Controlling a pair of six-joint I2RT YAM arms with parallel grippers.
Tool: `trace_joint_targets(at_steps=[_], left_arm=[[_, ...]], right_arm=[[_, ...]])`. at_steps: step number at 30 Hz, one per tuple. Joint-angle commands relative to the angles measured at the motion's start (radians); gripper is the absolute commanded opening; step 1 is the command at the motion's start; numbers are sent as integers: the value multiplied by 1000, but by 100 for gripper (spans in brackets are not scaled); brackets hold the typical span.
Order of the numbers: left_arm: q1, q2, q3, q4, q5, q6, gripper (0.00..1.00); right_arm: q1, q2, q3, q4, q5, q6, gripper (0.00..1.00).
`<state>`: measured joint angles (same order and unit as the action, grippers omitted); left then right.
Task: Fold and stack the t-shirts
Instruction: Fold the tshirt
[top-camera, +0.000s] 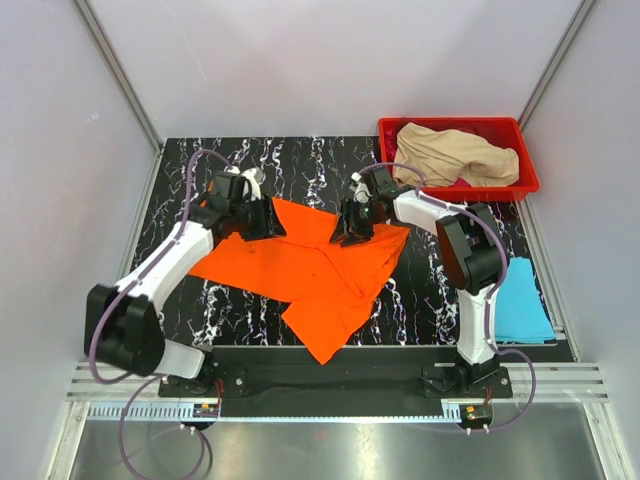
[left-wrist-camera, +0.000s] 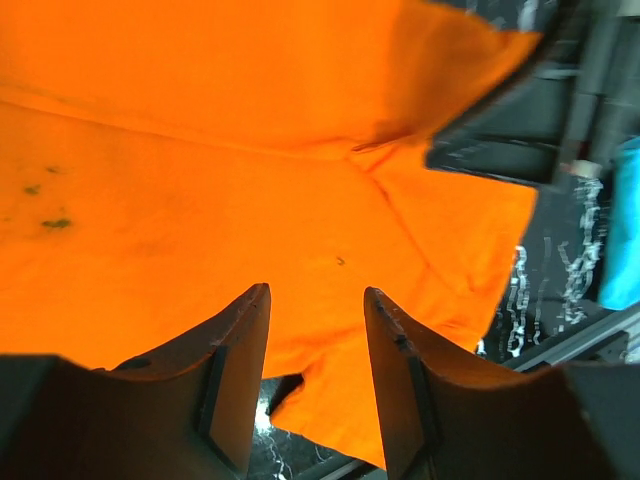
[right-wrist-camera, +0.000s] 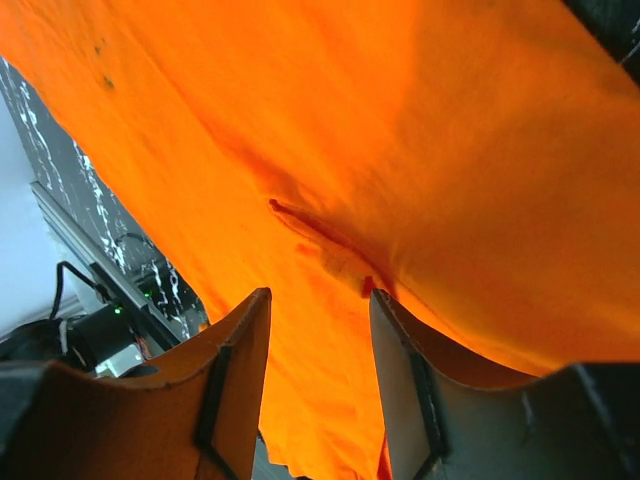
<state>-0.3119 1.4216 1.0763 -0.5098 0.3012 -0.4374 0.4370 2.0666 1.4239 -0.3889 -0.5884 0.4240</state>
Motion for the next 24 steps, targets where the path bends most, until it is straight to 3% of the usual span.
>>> trace_joint_targets(at_steps=[1,8,11,15,16,22,24], left_arm=[[11,-90,-61,-27,-28,5,47],[71,-165,-113,-71,-30,11,48],[88,-178,-111,-78,-33,15,48],[106,-174,-95,-88,-34,19,48],[109,-174,-92,-88,-36,19,48],[166,-191,-93,-110,-60,22,48],[194,-193,-102,-116,-80,22,49]], right_arm=[[0,20,41,-8,-13,-56,50],[-1,32,47,-22,-13,-62,43],[3,30,50,-24,-22,-60,33],[23,29,59,-24,-51,-47,10],[32,27,61,-27,-65,-39,0],[167,-36,27,36,-204,201,0],[210,-51,7,137,-285,300,30]])
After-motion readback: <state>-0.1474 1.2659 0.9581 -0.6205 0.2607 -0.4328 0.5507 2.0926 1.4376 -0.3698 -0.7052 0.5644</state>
